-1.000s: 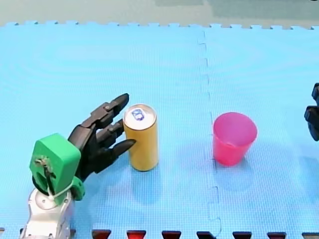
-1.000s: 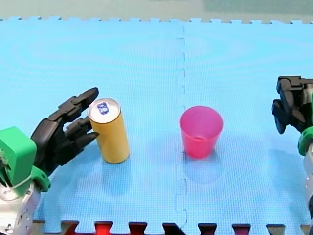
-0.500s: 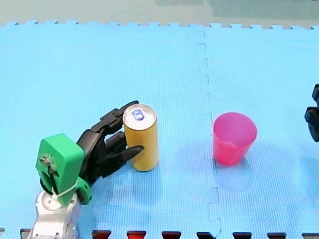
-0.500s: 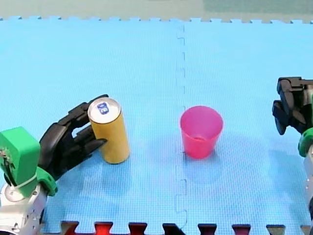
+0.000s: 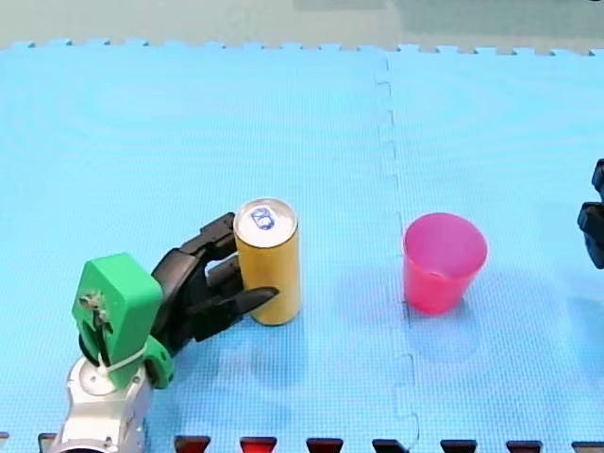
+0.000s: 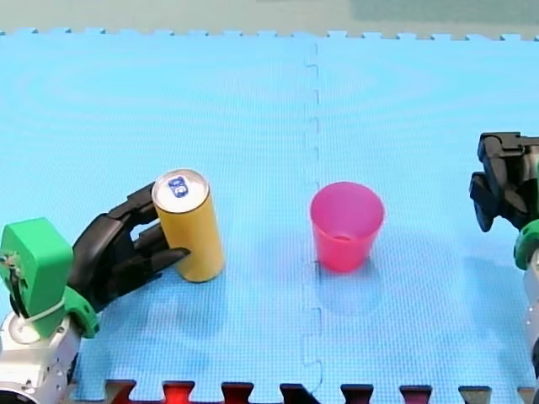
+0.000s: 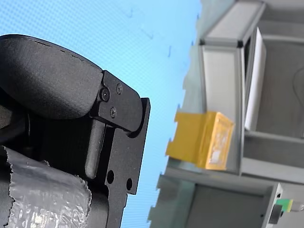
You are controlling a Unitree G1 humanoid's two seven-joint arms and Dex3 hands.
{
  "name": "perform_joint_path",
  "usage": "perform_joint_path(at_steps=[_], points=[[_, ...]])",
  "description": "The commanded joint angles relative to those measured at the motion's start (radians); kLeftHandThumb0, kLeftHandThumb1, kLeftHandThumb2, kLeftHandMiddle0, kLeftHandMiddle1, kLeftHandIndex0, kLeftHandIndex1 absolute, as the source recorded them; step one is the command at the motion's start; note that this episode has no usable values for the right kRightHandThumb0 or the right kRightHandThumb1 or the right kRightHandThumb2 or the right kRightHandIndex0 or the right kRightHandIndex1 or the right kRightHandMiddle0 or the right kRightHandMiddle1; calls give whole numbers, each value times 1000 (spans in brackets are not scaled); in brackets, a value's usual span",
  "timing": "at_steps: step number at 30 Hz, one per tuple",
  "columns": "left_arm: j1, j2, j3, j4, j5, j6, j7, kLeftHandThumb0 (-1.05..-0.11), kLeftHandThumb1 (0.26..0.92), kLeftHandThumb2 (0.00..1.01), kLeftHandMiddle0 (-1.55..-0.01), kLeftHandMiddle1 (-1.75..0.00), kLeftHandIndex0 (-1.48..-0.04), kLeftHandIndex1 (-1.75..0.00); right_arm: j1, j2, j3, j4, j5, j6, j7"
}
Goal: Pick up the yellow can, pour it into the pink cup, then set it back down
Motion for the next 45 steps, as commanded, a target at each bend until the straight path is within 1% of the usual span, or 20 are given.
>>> perform_joint_path(at_steps=[1, 9, 14, 18, 21, 24, 28, 32, 40, 42, 45], points=[[-7, 4, 5, 7, 1, -5, -1, -947, 696, 2, -365, 0, -398, 0, 3, -7, 1, -1, -1, -2, -6], [-10, -7, 9, 13, 13, -25, 41, -971, 710, 5, -371, -3, -402, -2, 6, -11, 9, -2, -7, -4, -13], [-16, -14, 14, 16, 18, -34, 73, -970, 713, 3, -390, -10, -412, -4, 8, -11, 11, -3, -7, -4, -16], [-23, -34, 18, 18, 22, -48, 121, -963, 714, 2, -404, -13, -421, -6, 8, -11, 13, -3, -7, -5, -18], [-30, -47, 19, 25, 25, -46, 148, -918, 699, 0, -412, -12, -423, -3, 8, -10, 12, -3, -5, -5, -16], [-33, -53, 19, 31, 25, -45, 158, -880, 686, 0, -412, -8, -415, 0, 8, -10, 12, -3, -4, -5, -16], [-36, -57, 19, 38, 27, -45, 165, -863, 690, 3, -409, -4, -396, 0, 8, -8, 11, -2, -3, -4, -16], [-49, -65, 15, 51, 36, -44, 185, -858, 693, 3, -410, -3, -392, 0, 7, -8, 10, -2, -1, -3, -14], [-74, -76, 6, 68, 59, -24, 219, -851, 699, 3, -420, -5, -402, -4, 7, -9, 11, -2, -3, -6, -14], [-78, -75, 0, 68, 66, -9, 218, -849, 699, 2, -426, -8, -407, -5, 7, -8, 11, -2, -3, -8, -15], [-84, -67, -10, 65, 71, 31, 197, -848, 697, 0, -423, -5, -409, -4, 8, -8, 12, -3, -4, -11, -16]])
